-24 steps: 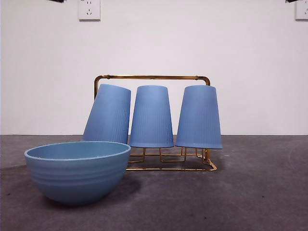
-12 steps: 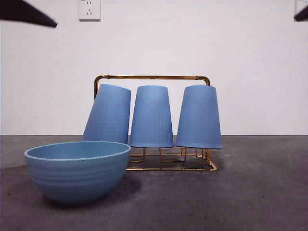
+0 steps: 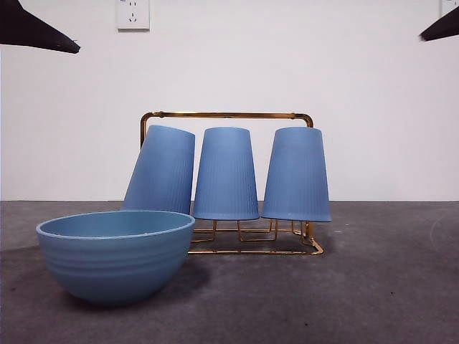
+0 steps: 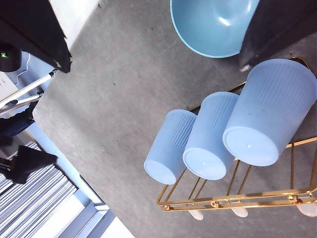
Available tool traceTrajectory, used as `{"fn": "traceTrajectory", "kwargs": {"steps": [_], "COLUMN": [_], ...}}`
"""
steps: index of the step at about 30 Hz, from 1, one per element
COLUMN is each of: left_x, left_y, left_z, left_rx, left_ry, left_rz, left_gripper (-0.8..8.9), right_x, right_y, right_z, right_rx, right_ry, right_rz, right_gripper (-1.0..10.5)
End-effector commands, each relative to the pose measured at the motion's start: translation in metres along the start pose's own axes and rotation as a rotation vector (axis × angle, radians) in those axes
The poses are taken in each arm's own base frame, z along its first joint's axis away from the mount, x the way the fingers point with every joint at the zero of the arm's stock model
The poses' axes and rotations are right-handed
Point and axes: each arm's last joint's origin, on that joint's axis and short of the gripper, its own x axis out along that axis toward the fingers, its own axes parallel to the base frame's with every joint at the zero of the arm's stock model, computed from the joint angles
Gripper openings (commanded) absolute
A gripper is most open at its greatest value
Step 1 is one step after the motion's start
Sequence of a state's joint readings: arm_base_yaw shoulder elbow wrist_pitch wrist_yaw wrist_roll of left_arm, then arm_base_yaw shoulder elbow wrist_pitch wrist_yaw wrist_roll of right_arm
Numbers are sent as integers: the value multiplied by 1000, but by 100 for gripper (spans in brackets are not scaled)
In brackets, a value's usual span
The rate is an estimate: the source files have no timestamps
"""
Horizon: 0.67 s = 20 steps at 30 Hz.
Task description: Right arm lift cup from the cupboard, then place it on the right of the bowl
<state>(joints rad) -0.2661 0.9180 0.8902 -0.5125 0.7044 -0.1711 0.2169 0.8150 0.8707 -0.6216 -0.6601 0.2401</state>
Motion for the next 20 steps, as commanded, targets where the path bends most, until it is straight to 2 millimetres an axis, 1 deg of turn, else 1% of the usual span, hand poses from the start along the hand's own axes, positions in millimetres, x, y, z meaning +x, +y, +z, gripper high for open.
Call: {"fn": "traceTrajectory", "kwargs": {"steps": [1, 5, 9, 16, 18, 20], "left_x": [0, 0, 0, 3, 5, 6], "left_y": [-2, -2, -2, -5, -7, -9], "left_z": [5, 5, 5, 4, 4, 3], "left_rx": [27, 27, 40, 57, 64, 68], "left_ry": [-13, -12, -12, -4, 2, 5], "left_rz": [-3, -3, 3, 9, 5, 4], "left_gripper": [544, 544, 544, 544, 544, 544], "right_x": [14, 44, 76, 130, 149, 168], "right_y": [2, 5, 7, 6, 3, 0], "right_z": [18, 46, 69, 96, 104, 109], "right_rx": [40, 49, 64, 57, 27, 8], "right_ry": [42, 132, 245, 462, 526, 562], "right_rz": [4, -67, -168, -369, -463, -504], "right_gripper": [542, 542, 542, 541, 542, 541]}}
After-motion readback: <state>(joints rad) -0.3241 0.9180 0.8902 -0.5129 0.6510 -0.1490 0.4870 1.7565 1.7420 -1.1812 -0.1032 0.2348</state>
